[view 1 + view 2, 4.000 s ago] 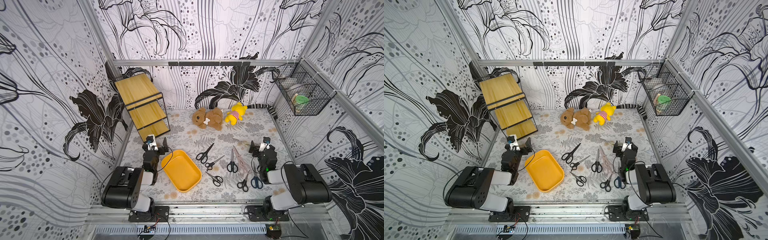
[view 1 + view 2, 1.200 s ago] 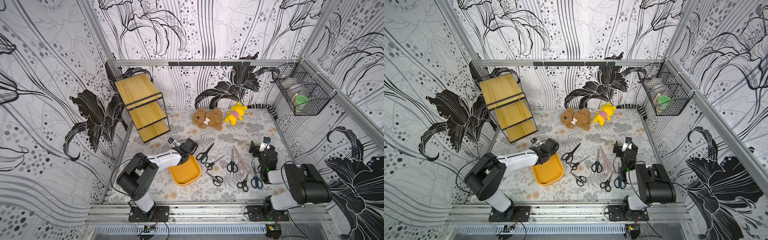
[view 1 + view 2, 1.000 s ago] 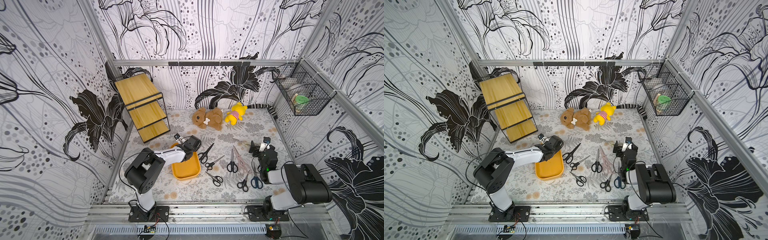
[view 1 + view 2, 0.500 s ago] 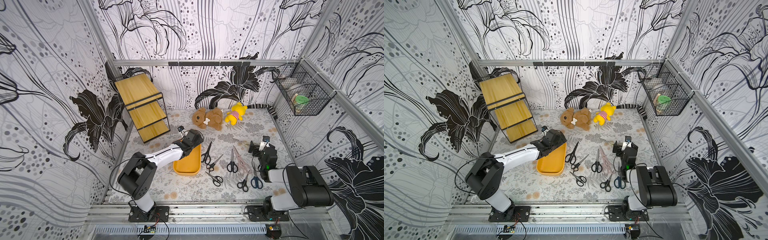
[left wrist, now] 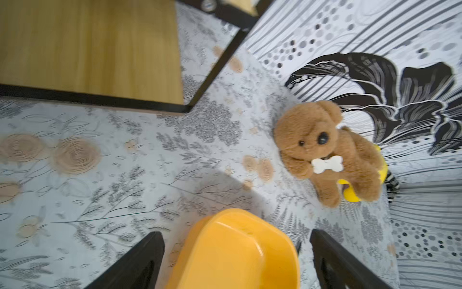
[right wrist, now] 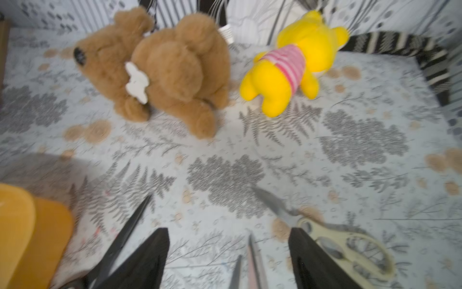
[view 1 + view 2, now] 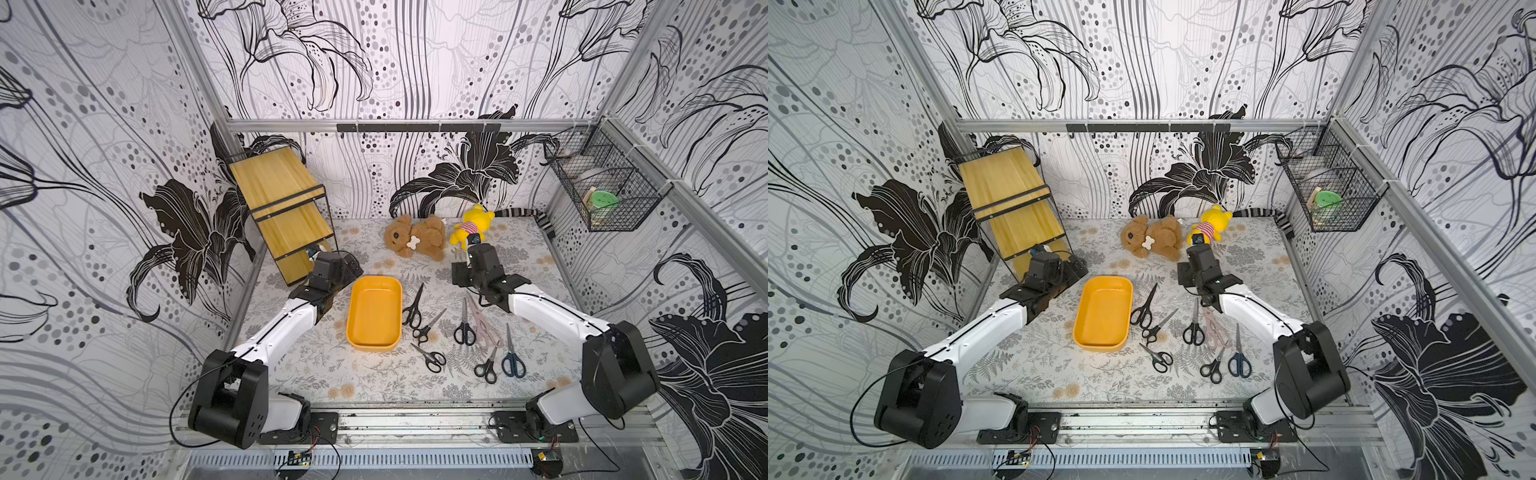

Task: Put the scissors into the storage box
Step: Move the storage box to the center of the board, then pick up the scissors from the center of the board.

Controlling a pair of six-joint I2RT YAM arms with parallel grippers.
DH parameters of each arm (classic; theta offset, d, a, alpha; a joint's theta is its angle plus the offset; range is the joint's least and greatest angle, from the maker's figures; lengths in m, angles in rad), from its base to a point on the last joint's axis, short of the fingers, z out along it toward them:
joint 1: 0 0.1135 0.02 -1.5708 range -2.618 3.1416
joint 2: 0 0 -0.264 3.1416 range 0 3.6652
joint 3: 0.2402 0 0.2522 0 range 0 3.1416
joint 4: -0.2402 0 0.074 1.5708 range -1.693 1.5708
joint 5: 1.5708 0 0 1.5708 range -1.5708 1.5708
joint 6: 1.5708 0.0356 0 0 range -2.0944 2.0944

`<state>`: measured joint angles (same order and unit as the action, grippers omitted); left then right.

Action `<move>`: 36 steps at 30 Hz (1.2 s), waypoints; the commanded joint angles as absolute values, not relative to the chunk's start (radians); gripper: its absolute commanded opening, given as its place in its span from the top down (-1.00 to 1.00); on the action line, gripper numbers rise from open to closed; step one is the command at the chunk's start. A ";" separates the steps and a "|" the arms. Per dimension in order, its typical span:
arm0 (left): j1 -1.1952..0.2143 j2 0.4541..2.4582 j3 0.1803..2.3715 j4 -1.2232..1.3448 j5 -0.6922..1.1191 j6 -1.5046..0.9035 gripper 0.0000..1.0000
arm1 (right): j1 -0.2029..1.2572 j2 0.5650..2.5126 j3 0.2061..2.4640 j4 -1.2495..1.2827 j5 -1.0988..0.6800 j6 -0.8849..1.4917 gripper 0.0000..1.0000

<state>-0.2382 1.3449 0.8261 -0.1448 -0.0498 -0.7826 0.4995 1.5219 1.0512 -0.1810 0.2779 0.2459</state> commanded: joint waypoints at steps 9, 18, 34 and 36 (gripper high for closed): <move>-0.096 1.314 0.727 -0.123 0.165 -0.580 -0.93 | 0.725 1.710 1.275 -0.595 0.193 0.557 -0.10; -0.074 1.338 0.735 -0.043 0.311 -0.629 -0.93 | 0.771 1.845 1.353 -0.700 0.095 0.567 0.16; -0.030 1.368 0.723 -0.005 0.366 -0.675 -0.93 | 0.773 1.957 1.378 -0.660 0.086 0.578 0.34; -0.027 1.371 0.723 -0.003 0.367 -0.676 -0.93 | 0.773 1.969 1.385 -0.654 0.087 0.579 0.39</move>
